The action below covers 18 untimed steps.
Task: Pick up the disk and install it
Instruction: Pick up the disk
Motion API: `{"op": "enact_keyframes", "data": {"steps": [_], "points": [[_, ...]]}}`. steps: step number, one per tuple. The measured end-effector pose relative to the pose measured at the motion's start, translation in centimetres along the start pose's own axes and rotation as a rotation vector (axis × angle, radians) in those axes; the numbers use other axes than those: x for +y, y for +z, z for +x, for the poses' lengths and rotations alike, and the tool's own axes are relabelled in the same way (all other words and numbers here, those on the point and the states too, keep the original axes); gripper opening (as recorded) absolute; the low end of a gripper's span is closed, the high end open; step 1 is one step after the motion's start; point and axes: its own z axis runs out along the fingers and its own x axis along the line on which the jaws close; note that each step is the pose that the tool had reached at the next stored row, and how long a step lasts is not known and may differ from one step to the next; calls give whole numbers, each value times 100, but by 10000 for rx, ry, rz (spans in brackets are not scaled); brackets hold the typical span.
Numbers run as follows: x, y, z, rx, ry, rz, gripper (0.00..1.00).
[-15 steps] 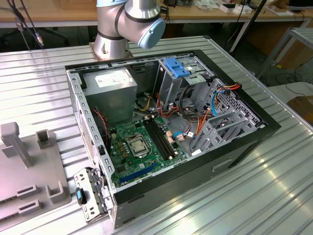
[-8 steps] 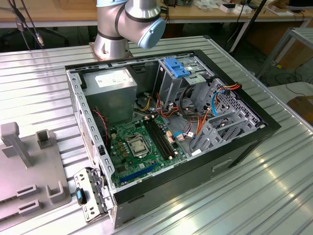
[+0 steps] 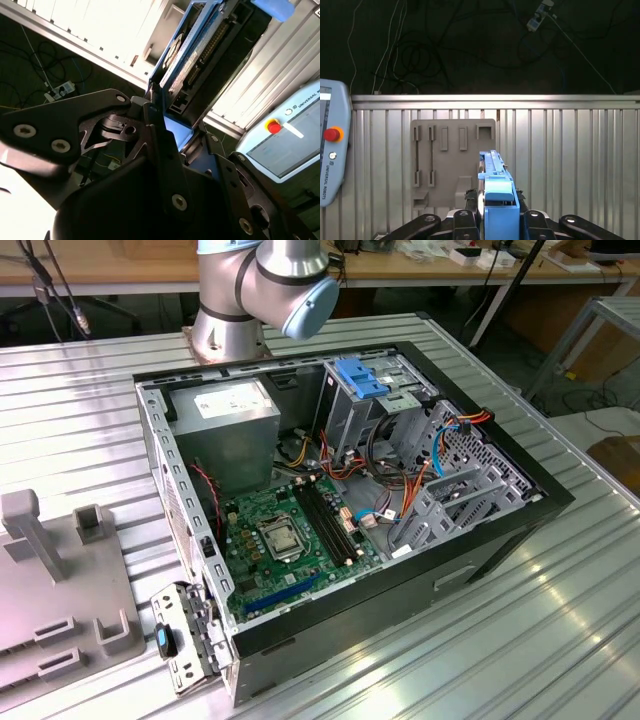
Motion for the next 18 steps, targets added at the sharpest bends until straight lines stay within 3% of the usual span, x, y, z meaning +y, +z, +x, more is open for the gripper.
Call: {"op": "enact_keyframes", "data": {"steps": [7,11,16,18], "points": [[-56,2,0,0,0,1,37],[-130,4,-1,0,0,1,37],[-303,8,-2,1,0,0,37],[-428,14,-3,7,1,1,37]]}}
